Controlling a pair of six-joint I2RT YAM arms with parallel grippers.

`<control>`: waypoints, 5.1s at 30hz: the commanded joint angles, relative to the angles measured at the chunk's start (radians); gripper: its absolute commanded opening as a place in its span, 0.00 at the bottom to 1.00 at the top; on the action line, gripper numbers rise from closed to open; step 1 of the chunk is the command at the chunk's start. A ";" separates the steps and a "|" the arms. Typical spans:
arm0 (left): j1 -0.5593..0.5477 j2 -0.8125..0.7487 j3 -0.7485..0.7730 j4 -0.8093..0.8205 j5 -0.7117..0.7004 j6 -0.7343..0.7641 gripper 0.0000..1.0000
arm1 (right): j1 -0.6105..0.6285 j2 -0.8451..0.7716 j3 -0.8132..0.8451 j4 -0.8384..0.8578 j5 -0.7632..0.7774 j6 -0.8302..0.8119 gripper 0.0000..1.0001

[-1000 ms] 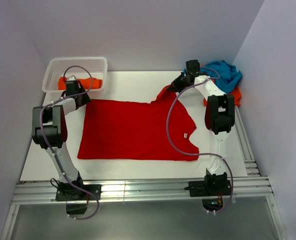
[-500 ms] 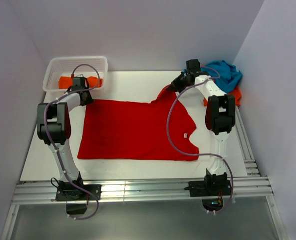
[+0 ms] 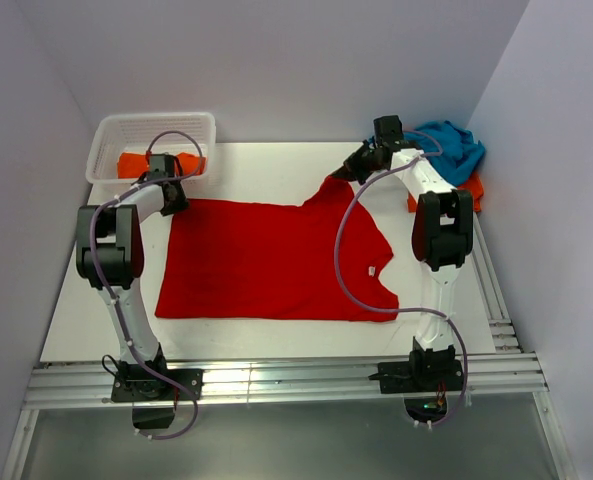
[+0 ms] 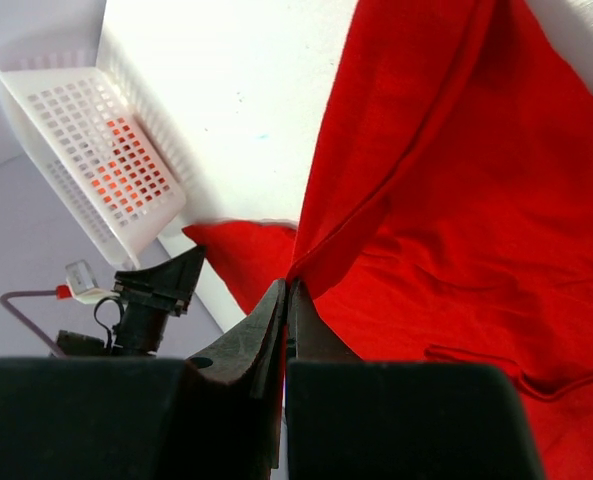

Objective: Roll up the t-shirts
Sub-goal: Fold the tshirt

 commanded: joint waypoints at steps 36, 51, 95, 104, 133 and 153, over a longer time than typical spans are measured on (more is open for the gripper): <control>-0.016 -0.316 -0.260 0.211 -0.061 -0.129 0.00 | 0.049 -0.151 0.056 -0.209 0.212 -0.073 0.00; -0.016 -0.449 -0.392 0.273 -0.045 -0.147 0.00 | 0.110 -0.196 0.132 -0.371 0.419 -0.173 0.00; -0.016 -0.589 -0.533 0.324 -0.057 -0.134 0.00 | 0.261 -0.154 0.208 -0.543 0.583 -0.374 0.01; -0.016 -0.572 -0.533 0.329 -0.054 -0.127 0.00 | 0.365 -0.095 0.166 -0.471 0.415 -0.366 0.07; -0.016 -0.547 -0.487 0.304 -0.031 -0.121 0.00 | 0.094 0.064 0.151 -0.293 0.200 -0.466 0.62; -0.016 -0.552 -0.470 0.296 -0.021 -0.126 0.00 | 0.069 0.070 -0.012 -0.158 0.169 -0.560 0.56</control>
